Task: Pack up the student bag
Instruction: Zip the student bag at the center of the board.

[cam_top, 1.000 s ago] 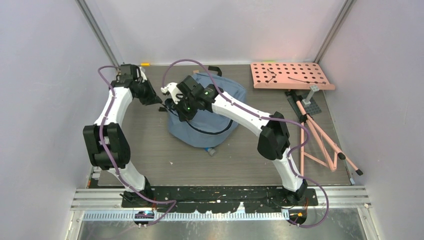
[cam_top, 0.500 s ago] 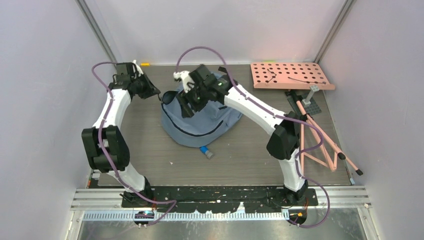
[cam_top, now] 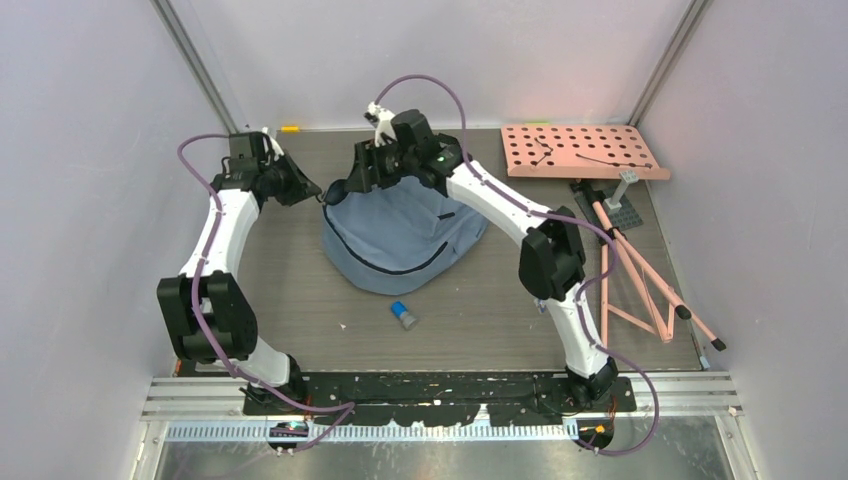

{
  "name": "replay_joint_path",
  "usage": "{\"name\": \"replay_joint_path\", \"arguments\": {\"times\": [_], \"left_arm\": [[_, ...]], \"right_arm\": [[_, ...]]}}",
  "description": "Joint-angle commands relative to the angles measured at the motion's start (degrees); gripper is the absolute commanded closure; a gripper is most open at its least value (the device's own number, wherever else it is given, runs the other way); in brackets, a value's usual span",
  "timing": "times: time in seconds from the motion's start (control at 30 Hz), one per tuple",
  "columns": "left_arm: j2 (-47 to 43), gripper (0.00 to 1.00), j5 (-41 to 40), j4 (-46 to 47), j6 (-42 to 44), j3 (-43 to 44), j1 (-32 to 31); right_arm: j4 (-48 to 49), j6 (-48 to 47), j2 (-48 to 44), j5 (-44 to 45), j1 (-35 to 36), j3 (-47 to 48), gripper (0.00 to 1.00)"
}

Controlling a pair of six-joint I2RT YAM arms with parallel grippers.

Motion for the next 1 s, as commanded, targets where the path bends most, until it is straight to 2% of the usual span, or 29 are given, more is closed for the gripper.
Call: {"name": "replay_joint_path", "arguments": {"times": [0.0, 0.2, 0.33, 0.47, 0.7, 0.97], "left_arm": [[-3.32, 1.0, 1.48, -1.93, -2.13, 2.18, 0.19], [-3.15, 1.0, 1.31, -2.89, -3.75, 3.03, 0.19], [-3.1, 1.0, 0.71, -3.25, -5.0, 3.99, 0.19], [-3.46, 1.0, -1.28, -4.43, -4.97, 5.2, 0.11], [-3.78, 1.0, -0.56, -4.34, -5.43, 4.98, 0.19], [-3.45, 1.0, 0.26, -4.98, -5.4, 5.0, 0.18]], "right_arm": [[14.22, 4.6, 2.17, -3.54, 1.86, 1.83, 0.34], [24.15, 2.95, 2.96, -4.33, 4.26, -3.01, 0.35], [24.44, 0.06, 4.1, -2.76, 5.69, -2.49, 0.37], [23.82, -0.15, 6.01, -2.58, 6.16, -0.86, 0.46], [23.75, -1.72, 8.08, -0.67, 6.7, 0.63, 0.47], [23.01, -3.72, 11.72, 2.06, 6.7, 6.56, 0.47]]}}
